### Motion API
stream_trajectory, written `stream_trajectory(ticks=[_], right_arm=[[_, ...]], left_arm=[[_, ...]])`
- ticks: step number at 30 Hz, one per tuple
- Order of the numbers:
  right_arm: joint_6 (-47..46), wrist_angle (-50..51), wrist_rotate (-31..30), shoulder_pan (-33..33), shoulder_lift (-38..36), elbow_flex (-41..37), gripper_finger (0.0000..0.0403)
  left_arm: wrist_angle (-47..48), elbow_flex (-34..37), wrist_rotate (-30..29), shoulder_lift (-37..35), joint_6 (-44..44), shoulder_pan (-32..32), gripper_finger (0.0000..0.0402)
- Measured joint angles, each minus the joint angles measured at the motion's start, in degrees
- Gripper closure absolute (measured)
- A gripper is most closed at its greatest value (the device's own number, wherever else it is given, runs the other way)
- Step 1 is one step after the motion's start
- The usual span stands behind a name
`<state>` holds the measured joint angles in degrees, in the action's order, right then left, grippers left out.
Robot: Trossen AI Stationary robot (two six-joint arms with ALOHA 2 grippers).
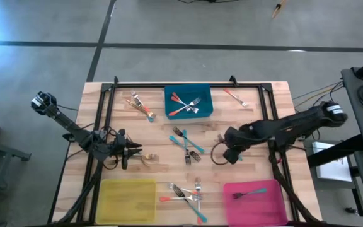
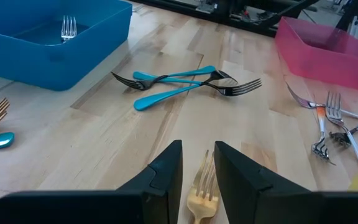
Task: Sort silverware by color (type)
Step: Put the blue fork into the pink bin
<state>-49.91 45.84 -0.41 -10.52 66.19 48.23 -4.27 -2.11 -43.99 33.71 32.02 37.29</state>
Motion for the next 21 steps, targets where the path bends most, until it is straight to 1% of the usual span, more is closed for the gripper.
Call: stream_trajectory(ticks=[1,4,8,12,15,18,21], right_arm=[[-0.46,-1.82,-0.32,-1.65,-1.68,0.53,0.0393],[-3.32,-2.84,0.24,-7.98,-4.86,1.27,0.0394],[-5.66,-3.44,0.27,-18.72,-5.59,3.20,0.0394],[-5.68,-4.80,0.64,-29.75,-3.52,4.25,0.0393],[-6.67,-4.42,0.41,-35.71,-0.83,4.27,0.0392],[-8.51,-4.08,0.46,-39.42,2.25,4.15,0.0392],[-8.66,-4.07,0.43,-41.25,5.16,4.08,0.0391]], left_arm=[[0.02,-0.01,0.00,0.00,0.01,0.00,0.0325],[0.02,0.00,0.00,-0.02,-0.01,0.01,0.0325],[0.02,0.00,0.00,-0.02,-0.01,-0.01,0.0325],[0.02,0.00,0.00,-0.04,0.01,0.01,0.0325],[0.02,0.00,0.00,-0.04,0.00,-0.01,0.0325],[0.00,0.00,0.00,-0.04,0.01,-0.01,0.0325],[0.02,-0.01,0.00,-0.04,0.00,-0.01,0.0325]])
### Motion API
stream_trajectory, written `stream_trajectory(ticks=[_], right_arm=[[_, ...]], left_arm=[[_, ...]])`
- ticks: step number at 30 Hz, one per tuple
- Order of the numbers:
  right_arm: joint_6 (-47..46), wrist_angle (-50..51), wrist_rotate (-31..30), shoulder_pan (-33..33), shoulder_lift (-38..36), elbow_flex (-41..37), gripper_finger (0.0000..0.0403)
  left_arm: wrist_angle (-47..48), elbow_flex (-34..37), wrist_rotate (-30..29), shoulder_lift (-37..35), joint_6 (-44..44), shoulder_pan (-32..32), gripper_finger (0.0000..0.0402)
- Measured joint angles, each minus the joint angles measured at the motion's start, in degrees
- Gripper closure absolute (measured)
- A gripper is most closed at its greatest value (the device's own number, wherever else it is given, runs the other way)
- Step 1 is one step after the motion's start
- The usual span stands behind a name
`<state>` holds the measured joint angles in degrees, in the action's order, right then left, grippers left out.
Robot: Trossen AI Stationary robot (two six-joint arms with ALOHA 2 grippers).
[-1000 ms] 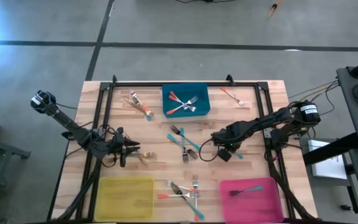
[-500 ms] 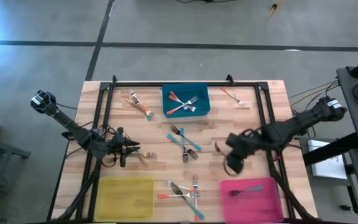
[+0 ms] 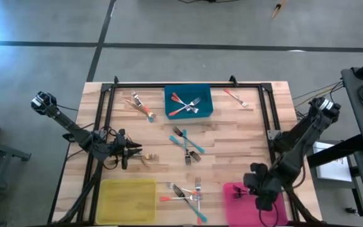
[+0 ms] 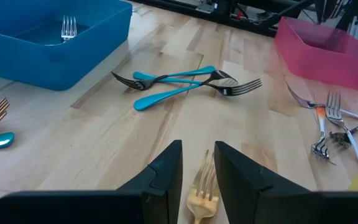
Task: Sort silverware by color (type)
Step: Put the blue fork into the pink bin
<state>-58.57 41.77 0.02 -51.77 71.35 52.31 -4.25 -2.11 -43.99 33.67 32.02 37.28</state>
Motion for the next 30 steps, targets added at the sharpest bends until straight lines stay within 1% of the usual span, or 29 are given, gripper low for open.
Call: stream_trajectory(ticks=[2,7,9,18,23,26,30], right_arm=[[0.03,-0.10,0.92,-0.40,1.41,0.00,0.0391],[2.23,-0.09,7.42,-0.37,3.89,0.00,0.0388],[3.19,-0.11,8.44,-0.37,4.52,0.00,0.0380],[4.96,-0.08,9.00,0.01,4.60,0.00,0.0303],[0.97,0.37,9.10,1.72,3.08,0.00,0.0282],[-2.20,4.98,9.02,4.83,1.90,0.93,0.0281],[-4.34,16.08,8.20,10.69,1.46,5.09,0.0287]], left_arm=[[0.00,0.01,0.00,0.00,0.01,0.00,0.0325],[0.00,0.01,0.00,0.04,0.01,0.00,0.0325],[0.00,-0.01,0.00,0.04,0.01,0.00,0.0325],[0.00,0.01,0.00,0.04,0.01,-0.01,0.0325],[0.00,0.01,0.00,0.04,0.01,-0.01,0.0325],[0.00,0.01,0.00,0.04,0.00,0.00,0.0325],[-0.02,0.01,0.00,0.04,-0.01,0.02,0.0325]])
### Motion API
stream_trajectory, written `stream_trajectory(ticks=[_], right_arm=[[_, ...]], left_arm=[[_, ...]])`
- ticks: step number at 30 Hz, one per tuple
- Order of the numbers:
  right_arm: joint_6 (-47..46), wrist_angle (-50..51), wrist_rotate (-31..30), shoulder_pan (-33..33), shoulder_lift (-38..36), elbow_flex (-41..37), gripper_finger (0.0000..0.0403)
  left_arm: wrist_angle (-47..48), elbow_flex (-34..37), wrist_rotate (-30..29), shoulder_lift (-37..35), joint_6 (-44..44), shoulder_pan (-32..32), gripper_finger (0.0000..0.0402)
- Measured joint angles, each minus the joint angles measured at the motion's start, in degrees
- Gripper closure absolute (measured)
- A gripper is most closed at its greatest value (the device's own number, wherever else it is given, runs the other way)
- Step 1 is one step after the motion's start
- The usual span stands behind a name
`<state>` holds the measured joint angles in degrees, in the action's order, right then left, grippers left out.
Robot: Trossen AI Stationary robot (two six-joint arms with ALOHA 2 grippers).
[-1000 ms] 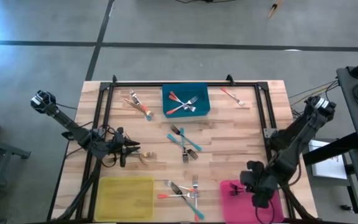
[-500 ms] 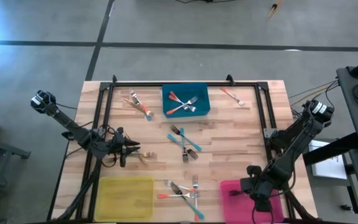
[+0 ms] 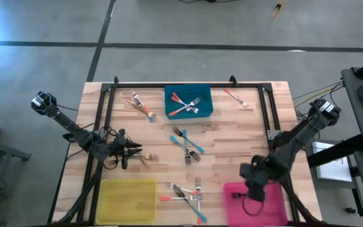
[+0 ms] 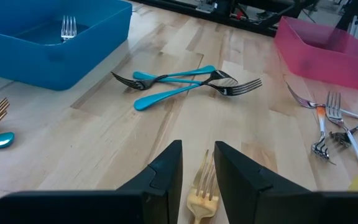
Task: Sort silverware by color (type)
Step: Put the blue fork into the pink bin
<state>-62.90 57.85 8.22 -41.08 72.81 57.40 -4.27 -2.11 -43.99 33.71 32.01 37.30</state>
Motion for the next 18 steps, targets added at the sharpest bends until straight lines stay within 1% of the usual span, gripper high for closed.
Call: stream_trajectory(ticks=[2,4,6,8,13,18], right_arm=[[0.79,4.14,-3.24,2.86,0.01,2.28,0.0292],[1.42,5.11,-7.63,6.08,0.01,4.03,0.0295],[2.56,3.01,-12.27,9.75,0.03,5.22,0.0296],[5.20,-0.62,-15.63,14.04,0.49,6.08,0.0295],[12.90,-13.88,-18.96,24.96,4.44,7.50,0.0289],[12.81,-24.56,-19.09,34.69,11.57,9.93,0.0291]], left_arm=[[0.02,0.00,0.00,0.00,0.00,-0.01,0.0325],[0.00,0.00,0.00,0.00,0.00,0.00,0.0325],[0.01,0.00,0.00,0.00,0.01,-0.01,0.0325],[0.02,-0.01,0.00,0.00,0.01,-0.01,0.0325],[0.01,0.00,0.00,-0.02,0.02,-0.01,0.0325],[0.02,0.00,0.00,-0.04,0.00,0.00,0.0325]])
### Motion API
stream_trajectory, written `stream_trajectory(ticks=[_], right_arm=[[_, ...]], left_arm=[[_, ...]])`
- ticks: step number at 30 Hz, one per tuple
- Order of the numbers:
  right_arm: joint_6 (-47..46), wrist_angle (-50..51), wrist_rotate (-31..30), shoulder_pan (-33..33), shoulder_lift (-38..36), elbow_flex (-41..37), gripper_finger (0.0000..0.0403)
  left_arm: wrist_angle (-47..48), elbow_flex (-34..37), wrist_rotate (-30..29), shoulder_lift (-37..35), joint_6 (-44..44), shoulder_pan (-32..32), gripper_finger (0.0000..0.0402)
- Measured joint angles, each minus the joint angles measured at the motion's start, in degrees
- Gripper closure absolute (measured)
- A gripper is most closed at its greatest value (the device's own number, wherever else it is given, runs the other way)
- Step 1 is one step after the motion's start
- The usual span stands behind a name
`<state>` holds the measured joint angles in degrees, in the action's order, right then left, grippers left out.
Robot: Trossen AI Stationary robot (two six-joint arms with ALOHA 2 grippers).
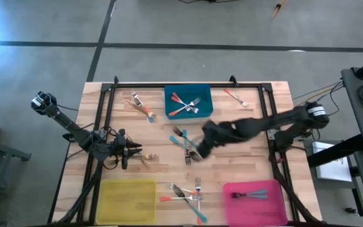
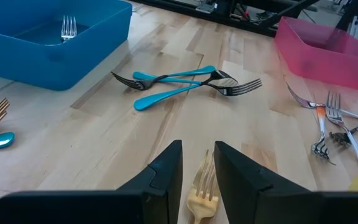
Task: Sort silverware by color (type)
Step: Put the blue fork into the pink bin
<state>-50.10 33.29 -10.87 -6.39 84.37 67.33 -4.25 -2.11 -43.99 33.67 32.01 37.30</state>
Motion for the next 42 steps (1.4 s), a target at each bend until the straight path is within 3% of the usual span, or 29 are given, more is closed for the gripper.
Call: stream_trajectory(ticks=[5,11,18,24,42], right_arm=[[-2.59,-2.72,0.12,5.55,8.94,4.68,0.0293],[0.52,-1.14,3.02,7.17,19.22,12.43,0.0281],[7.69,7.61,6.93,7.59,26.60,21.47,0.0263],[11.14,16.59,6.90,8.10,30.02,24.33,0.0255],[10.47,14.15,6.99,9.81,33.15,24.30,0.0264]], left_arm=[[-0.02,0.00,0.00,0.00,0.00,0.00,0.0325],[-0.02,0.00,0.00,0.00,0.02,-0.02,0.0325],[-0.02,0.00,0.00,0.04,0.02,-0.02,0.0325],[-0.02,-0.01,0.00,0.04,0.01,-0.01,0.0325],[-0.02,0.00,0.00,0.04,0.01,-0.01,0.0325]])
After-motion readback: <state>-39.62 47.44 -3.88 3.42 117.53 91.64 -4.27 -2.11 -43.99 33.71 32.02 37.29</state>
